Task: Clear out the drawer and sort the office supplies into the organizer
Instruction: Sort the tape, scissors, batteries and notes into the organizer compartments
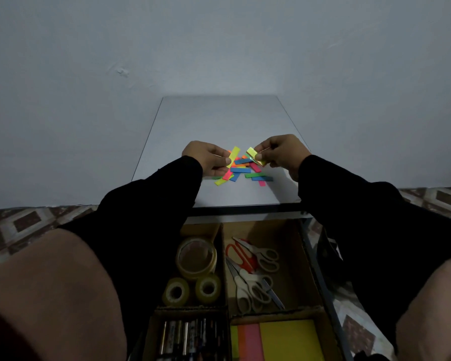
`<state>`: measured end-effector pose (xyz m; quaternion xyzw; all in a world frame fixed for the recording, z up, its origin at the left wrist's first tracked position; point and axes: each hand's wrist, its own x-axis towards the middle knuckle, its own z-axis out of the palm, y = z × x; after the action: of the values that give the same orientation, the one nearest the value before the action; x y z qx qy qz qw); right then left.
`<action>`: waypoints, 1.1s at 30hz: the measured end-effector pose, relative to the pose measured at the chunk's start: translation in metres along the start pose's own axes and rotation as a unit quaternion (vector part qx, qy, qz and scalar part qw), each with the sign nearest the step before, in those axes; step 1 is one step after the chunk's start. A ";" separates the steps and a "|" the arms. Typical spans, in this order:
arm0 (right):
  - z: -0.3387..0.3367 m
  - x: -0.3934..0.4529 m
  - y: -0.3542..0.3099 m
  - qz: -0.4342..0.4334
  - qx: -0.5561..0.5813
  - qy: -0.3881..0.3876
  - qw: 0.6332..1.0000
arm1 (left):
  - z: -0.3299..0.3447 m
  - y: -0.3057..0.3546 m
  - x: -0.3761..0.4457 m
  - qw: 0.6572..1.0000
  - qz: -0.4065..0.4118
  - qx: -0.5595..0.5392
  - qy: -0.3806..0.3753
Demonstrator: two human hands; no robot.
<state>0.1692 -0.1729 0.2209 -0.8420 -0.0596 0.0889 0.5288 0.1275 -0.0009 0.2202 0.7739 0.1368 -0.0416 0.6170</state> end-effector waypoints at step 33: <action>-0.032 -0.014 0.031 -0.117 -0.385 0.051 0.914 | 0.057 0.008 0.013 0.851 0.151 0.504 -0.005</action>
<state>0.1623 -0.2173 0.2073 -0.9707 -0.1608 -0.0466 0.1726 0.1483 -0.0556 0.2110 0.9895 -0.0246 -0.0146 0.1419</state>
